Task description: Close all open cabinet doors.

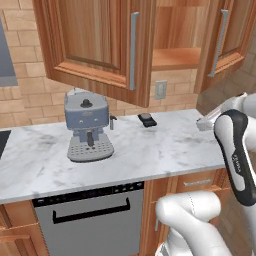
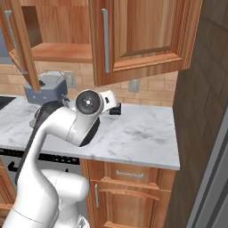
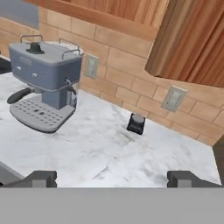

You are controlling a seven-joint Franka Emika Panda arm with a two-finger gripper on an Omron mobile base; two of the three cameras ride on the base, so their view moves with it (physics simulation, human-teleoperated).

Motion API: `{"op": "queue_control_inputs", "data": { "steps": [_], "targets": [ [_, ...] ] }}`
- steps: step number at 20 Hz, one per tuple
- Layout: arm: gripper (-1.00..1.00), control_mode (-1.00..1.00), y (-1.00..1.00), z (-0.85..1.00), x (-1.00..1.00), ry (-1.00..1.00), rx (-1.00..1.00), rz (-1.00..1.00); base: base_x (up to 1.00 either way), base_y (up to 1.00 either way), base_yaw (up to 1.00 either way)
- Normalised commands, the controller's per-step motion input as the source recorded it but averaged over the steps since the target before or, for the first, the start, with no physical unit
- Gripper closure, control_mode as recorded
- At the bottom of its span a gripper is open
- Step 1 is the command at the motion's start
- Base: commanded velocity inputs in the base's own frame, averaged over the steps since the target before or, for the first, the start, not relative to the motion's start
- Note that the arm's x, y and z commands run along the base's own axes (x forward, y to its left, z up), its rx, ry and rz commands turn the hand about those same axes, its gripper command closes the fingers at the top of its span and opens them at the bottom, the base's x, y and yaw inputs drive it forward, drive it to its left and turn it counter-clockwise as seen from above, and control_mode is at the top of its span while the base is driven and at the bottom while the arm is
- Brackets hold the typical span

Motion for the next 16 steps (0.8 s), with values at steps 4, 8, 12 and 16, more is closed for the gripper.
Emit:
{"op": "queue_control_inputs", "data": {
  "steps": [4,8,12,16],
  "targets": [
    [-1.0,-1.0,-0.2,0.55,0.0,-0.11,-0.1,0.12,0.0,0.0,0.0],
    [-1.0,-1.0,-0.28,0.47,0.0,-0.07,-0.07,0.11,0.0,0.0,0.0],
    [-1.0,-1.0,-0.38,0.4,0.0,-0.04,-0.06,0.09,0.0,0.0,0.0],
    [-1.0,-1.0,-0.38,0.14,0.0,-0.06,-0.08,0.1,0.0,0.0,0.0]
  ]
}}
